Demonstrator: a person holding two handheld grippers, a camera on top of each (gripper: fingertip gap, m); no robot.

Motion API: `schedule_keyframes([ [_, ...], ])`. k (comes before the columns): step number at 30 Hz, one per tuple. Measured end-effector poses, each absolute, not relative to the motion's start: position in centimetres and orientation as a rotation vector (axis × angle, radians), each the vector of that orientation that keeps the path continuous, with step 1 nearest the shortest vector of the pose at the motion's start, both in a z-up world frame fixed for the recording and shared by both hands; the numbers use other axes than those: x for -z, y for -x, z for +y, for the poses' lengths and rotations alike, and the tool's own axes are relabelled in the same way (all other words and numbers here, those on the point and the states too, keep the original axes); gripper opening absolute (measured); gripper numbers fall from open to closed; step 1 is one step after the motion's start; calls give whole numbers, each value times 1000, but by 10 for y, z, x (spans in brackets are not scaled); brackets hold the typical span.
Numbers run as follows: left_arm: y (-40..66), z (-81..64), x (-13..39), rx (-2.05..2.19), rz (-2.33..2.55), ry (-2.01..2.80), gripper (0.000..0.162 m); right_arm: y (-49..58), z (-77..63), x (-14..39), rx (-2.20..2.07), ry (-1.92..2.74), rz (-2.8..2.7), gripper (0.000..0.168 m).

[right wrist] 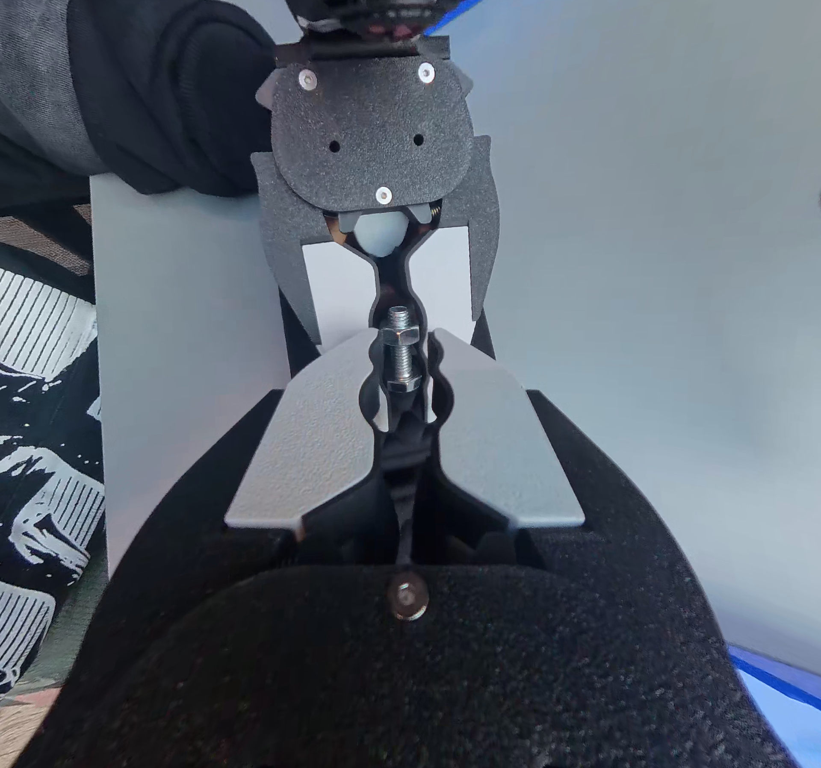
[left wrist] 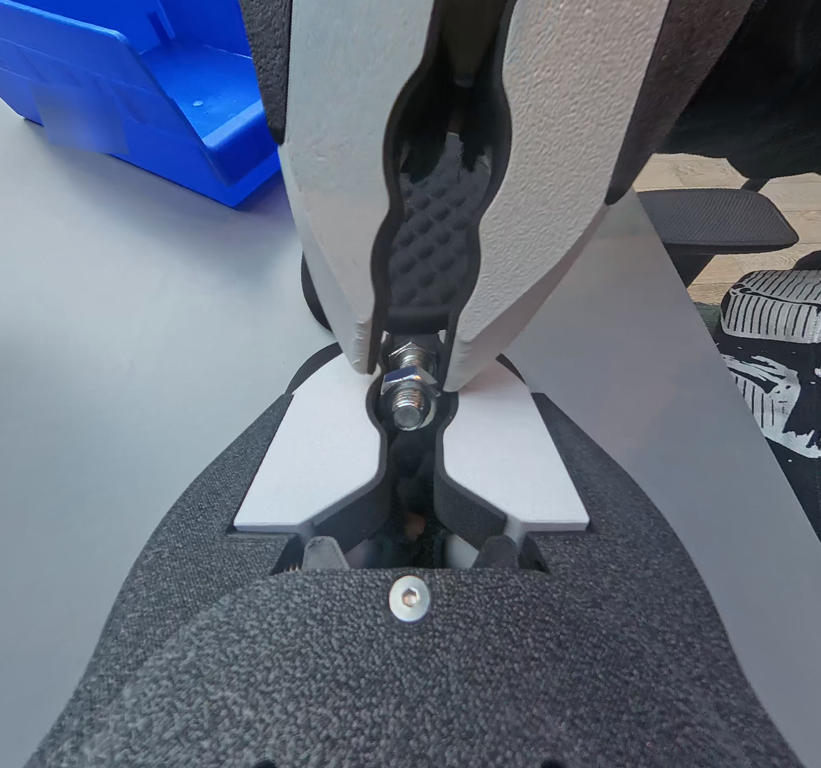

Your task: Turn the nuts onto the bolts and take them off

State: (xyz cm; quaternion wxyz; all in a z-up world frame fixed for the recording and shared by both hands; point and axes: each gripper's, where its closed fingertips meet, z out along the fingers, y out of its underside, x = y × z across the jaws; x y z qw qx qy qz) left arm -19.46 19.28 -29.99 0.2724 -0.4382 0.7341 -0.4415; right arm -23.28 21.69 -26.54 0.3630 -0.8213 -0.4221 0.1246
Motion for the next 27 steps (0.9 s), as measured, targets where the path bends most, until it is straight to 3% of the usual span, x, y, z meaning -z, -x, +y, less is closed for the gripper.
schedule_keyframes([
  [11,195,192,302,1167,1995,1172,16,233,214,270,-250,2203,-1303,13],
  [20,194,193,305,1121,1998,1174,16,233,213,272,-468,2237,-1045,11],
  [27,194,195,303,1126,1979,1176,16,232,216,271,-629,2189,-845,0],
])
